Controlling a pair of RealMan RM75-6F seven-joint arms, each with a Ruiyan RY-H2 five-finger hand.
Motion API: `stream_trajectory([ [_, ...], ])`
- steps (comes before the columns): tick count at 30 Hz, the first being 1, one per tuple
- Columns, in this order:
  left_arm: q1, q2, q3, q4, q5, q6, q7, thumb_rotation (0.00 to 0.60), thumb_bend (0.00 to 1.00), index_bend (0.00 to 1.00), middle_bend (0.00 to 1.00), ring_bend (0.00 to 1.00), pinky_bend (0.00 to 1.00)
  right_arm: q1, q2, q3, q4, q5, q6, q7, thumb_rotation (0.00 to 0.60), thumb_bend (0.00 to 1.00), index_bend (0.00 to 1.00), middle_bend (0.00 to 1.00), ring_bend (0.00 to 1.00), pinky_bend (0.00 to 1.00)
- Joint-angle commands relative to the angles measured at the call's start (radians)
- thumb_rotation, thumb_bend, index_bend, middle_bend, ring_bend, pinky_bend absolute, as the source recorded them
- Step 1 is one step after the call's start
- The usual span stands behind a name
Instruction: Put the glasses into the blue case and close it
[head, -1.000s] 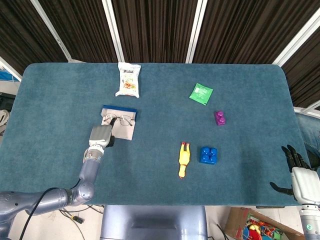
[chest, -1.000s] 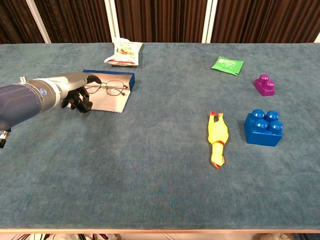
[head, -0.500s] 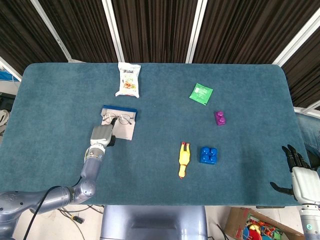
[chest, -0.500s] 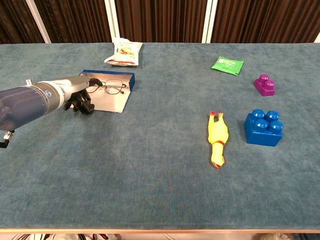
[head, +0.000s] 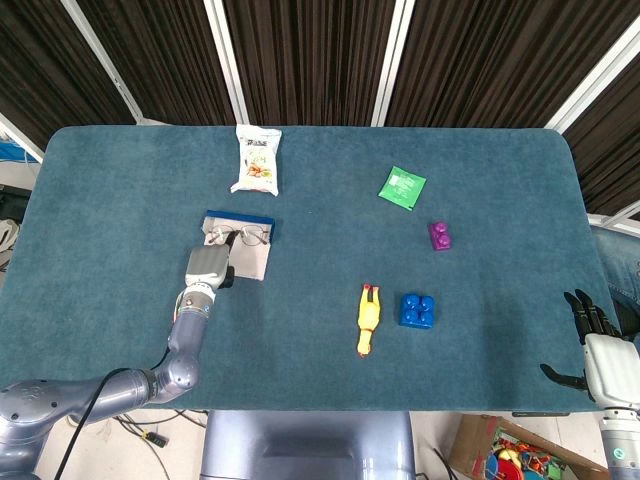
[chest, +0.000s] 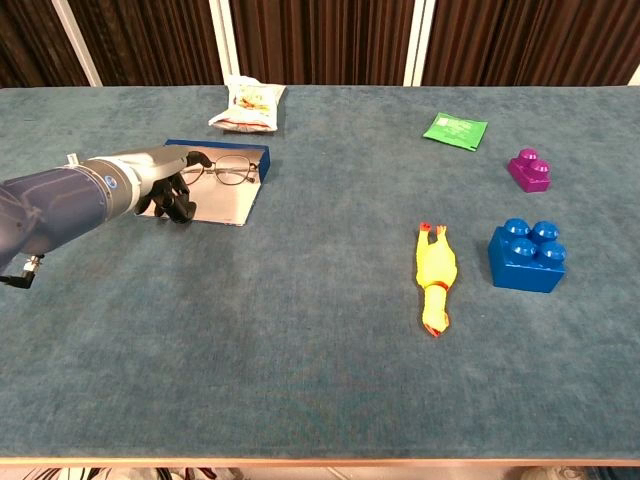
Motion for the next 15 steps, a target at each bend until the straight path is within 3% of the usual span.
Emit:
stream_trajectory([
  [1, -0.012, -0.010, -0.008, 0.023, -0.019, -0.011, 0.014, 0.600, 0.54, 0.05, 0.63, 0.68, 0.76, 0.000, 0.000, 0.000, -0.001, 0.001, 0.000, 0.000, 0.600, 0.18, 0.00, 0.00, 0.12, 0.27],
  [15, -0.047, -0.052, -0.037, 0.115, -0.054, -0.036, 0.039, 0.600, 0.54, 0.05, 0.64, 0.68, 0.76, 0.000, 0.001, 0.001, -0.003, 0.004, -0.002, -0.002, 0.600, 0.18, 0.00, 0.00, 0.12, 0.27],
])
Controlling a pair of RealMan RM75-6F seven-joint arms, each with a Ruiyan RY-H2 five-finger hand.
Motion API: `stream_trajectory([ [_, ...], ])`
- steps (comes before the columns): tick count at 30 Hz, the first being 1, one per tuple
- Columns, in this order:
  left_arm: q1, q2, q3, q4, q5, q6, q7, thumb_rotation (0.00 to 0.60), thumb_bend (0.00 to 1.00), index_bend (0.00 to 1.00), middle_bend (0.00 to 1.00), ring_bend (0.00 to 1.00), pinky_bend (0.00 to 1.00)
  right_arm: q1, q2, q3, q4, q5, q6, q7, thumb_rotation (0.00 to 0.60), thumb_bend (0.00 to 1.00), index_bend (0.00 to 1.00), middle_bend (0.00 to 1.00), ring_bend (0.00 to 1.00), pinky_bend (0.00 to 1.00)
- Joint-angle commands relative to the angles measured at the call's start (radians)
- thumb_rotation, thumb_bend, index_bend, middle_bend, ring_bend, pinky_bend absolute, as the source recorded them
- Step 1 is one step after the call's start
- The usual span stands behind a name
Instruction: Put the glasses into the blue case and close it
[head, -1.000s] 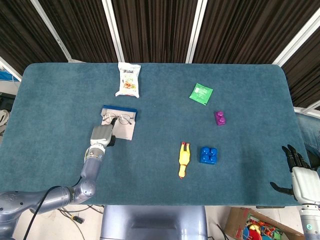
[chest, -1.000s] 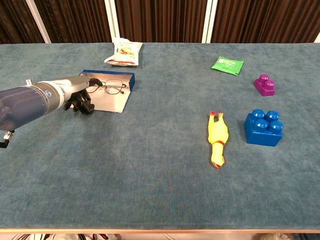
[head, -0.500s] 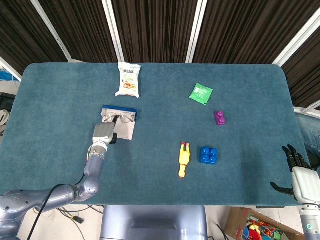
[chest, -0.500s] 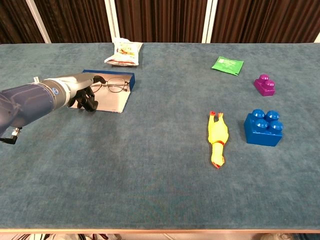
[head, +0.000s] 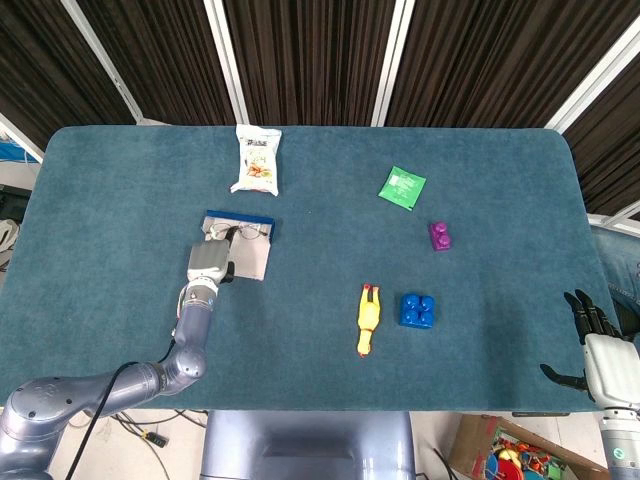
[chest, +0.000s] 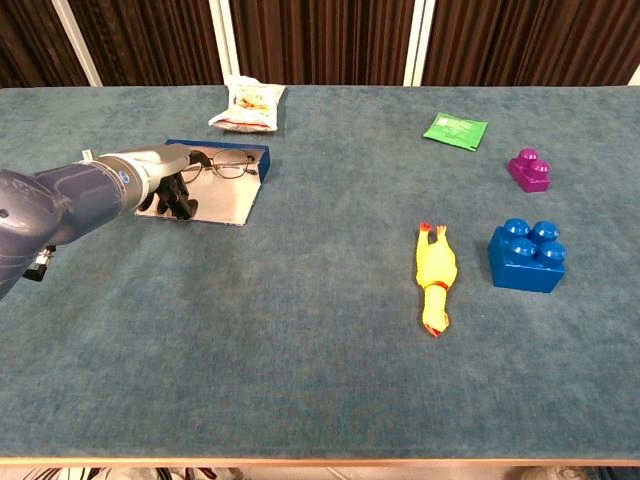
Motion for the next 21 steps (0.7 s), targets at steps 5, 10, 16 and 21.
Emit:
stream_trajectory([
  [5, -0.024, -0.019, -0.017, 0.041, -0.011, -0.019, 0.016, 0.600, 0.54, 0.05, 0.64, 0.68, 0.76, 0.001, 0.000, 0.000, 0.000, 0.000, -0.001, -0.001, 0.600, 0.18, 0.00, 0.00, 0.12, 0.27],
  [10, -0.034, -0.025, -0.019, 0.053, -0.005, -0.013, 0.029, 0.600, 0.54, 0.05, 0.64, 0.68, 0.76, 0.000, 0.000, 0.000, -0.001, 0.002, -0.002, -0.002, 0.600, 0.19, 0.00, 0.00, 0.12, 0.27],
  [16, -0.044, -0.035, -0.022, 0.069, -0.009, -0.012, 0.048, 0.600, 0.54, 0.05, 0.64, 0.68, 0.76, 0.001, 0.000, 0.000, -0.002, 0.003, -0.003, -0.003, 0.600, 0.18, 0.00, 0.00, 0.12, 0.27],
  [21, -0.040, -0.031, -0.020, 0.053, -0.010, -0.015, 0.054, 0.600, 0.54, 0.04, 0.63, 0.68, 0.76, 0.000, 0.001, 0.000, -0.003, 0.004, -0.003, -0.004, 0.600, 0.19, 0.00, 0.00, 0.12, 0.27],
])
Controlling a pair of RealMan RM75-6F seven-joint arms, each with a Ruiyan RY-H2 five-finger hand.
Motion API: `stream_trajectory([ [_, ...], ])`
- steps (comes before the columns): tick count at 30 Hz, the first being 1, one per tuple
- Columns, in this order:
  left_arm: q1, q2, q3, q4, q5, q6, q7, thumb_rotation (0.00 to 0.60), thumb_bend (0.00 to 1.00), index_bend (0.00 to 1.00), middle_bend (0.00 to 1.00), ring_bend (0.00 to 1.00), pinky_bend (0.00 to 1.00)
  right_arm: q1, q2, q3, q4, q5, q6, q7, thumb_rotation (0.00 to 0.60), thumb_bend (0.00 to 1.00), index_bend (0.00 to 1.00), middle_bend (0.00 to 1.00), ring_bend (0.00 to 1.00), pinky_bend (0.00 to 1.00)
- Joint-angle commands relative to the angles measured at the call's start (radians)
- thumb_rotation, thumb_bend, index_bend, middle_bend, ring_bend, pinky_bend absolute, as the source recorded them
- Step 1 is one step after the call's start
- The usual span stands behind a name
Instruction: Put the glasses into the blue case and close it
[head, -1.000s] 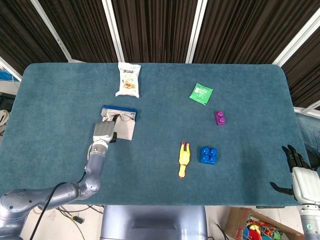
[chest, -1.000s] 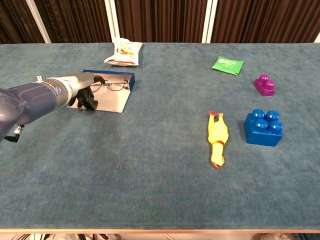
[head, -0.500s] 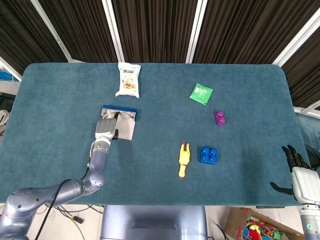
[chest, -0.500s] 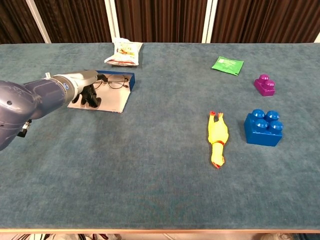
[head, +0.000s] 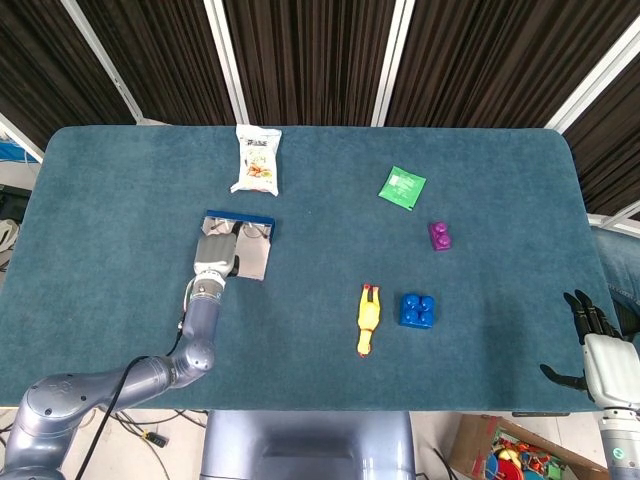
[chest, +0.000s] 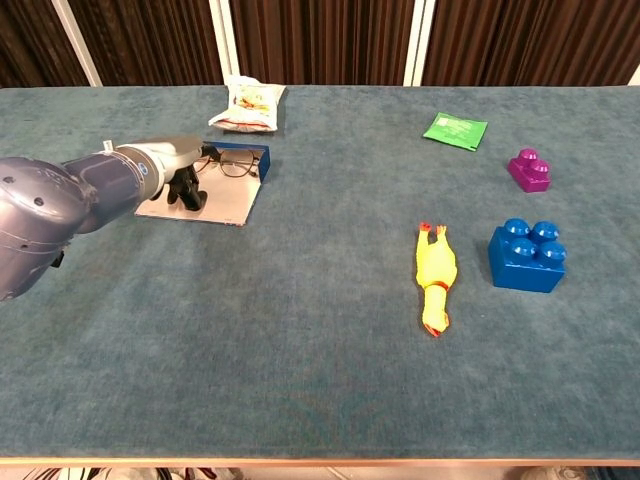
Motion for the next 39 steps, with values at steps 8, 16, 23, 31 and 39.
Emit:
stream_trajectory([
  [8, 0.041, 0.064, 0.025, -0.146, 0.052, 0.074, -0.001, 0.600, 0.53, 0.00, 0.63, 0.68, 0.78, 0.000, 0.000, -0.005, -0.004, -0.008, 0.000, -0.011, 0.600, 0.19, 0.00, 0.00, 0.12, 0.27],
  [16, 0.104, 0.132, 0.067, -0.293, 0.128, 0.181, -0.017, 0.600, 0.53, 0.00, 0.62, 0.68, 0.78, -0.002, 0.001, -0.005, -0.012, 0.000, 0.001, -0.019, 0.600, 0.19, 0.00, 0.00, 0.12, 0.27],
  [23, 0.168, 0.223, 0.120, -0.447, 0.261, 0.167, -0.112, 0.600, 0.44, 0.16, 0.43, 0.28, 0.35, -0.002, 0.002, -0.001, -0.013, 0.009, 0.000, -0.018, 0.600, 0.19, 0.00, 0.00, 0.12, 0.27],
  [31, 0.199, 0.274, 0.207, -0.385, 0.472, 0.056, -0.243, 0.600, 0.14, 0.08, 0.10, 0.00, 0.02, 0.000, 0.008, -0.006, -0.012, -0.006, -0.005, -0.004, 0.600, 0.18, 0.00, 0.00, 0.12, 0.27],
  [39, 0.224, 0.224, 0.241, -0.259, 0.586, 0.042, -0.338, 0.600, 0.16, 0.09, 0.10, 0.00, 0.02, 0.000, 0.012, -0.009, -0.007, -0.008, -0.008, 0.003, 0.600, 0.18, 0.00, 0.00, 0.12, 0.27],
])
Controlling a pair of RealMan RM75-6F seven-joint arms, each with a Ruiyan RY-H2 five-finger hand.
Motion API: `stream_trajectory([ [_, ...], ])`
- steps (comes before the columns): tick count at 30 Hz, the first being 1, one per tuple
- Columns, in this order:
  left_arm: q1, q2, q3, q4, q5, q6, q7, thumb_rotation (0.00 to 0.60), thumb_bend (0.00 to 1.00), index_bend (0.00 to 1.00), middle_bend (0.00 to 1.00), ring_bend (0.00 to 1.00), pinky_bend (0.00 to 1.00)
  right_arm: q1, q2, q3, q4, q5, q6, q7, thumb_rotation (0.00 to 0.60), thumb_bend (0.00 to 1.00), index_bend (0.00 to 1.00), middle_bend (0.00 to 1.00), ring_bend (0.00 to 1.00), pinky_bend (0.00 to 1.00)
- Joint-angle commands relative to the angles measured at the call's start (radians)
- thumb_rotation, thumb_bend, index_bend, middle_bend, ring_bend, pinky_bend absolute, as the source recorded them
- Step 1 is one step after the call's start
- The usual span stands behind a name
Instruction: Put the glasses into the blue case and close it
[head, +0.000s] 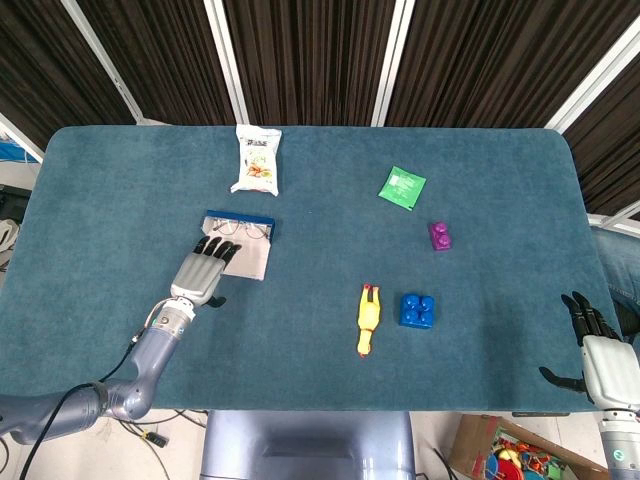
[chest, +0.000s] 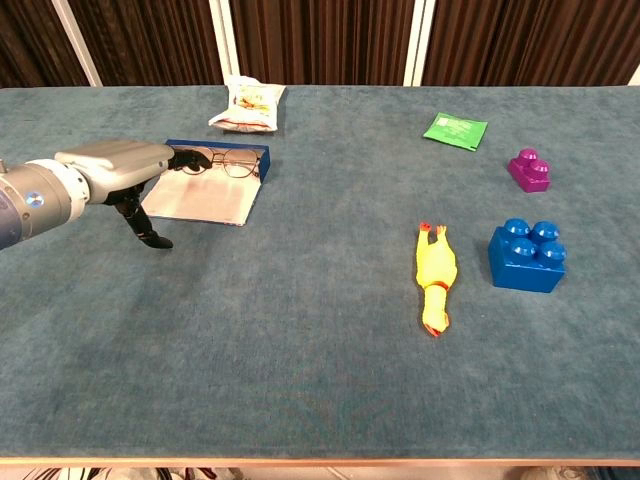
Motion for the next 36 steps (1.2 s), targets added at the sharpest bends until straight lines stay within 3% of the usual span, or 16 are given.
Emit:
stream_trajectory([
  [1, 0.008, -0.030, 0.011, 0.062, 0.031, -0.018, -0.037, 0.600, 0.18, 0.09, 0.10, 0.00, 0.02, 0.000, 0.001, 0.001, 0.000, 0.003, -0.002, 0.002, 0.600, 0.18, 0.00, 0.00, 0.12, 0.27],
  [14, -0.001, -0.075, -0.015, 0.142, 0.096, -0.007, -0.066, 0.600, 0.34, 0.12, 0.10, 0.00, 0.02, 0.002, 0.003, 0.000, -0.001, 0.006, -0.008, 0.002, 0.600, 0.18, 0.00, 0.00, 0.12, 0.27],
  [24, -0.015, -0.094, -0.034, 0.167, 0.061, -0.057, -0.035, 0.600, 0.22, 0.10, 0.09, 0.00, 0.01, 0.003, -0.002, -0.001, 0.003, -0.002, 0.000, -0.015, 0.600, 0.18, 0.00, 0.00, 0.12, 0.27],
  [36, -0.034, -0.119, -0.070, 0.184, 0.013, -0.080, -0.003, 0.600, 0.21, 0.11, 0.09, 0.00, 0.01, 0.004, -0.001, 0.000, 0.001, 0.005, -0.006, -0.008, 0.600, 0.18, 0.00, 0.00, 0.12, 0.27],
])
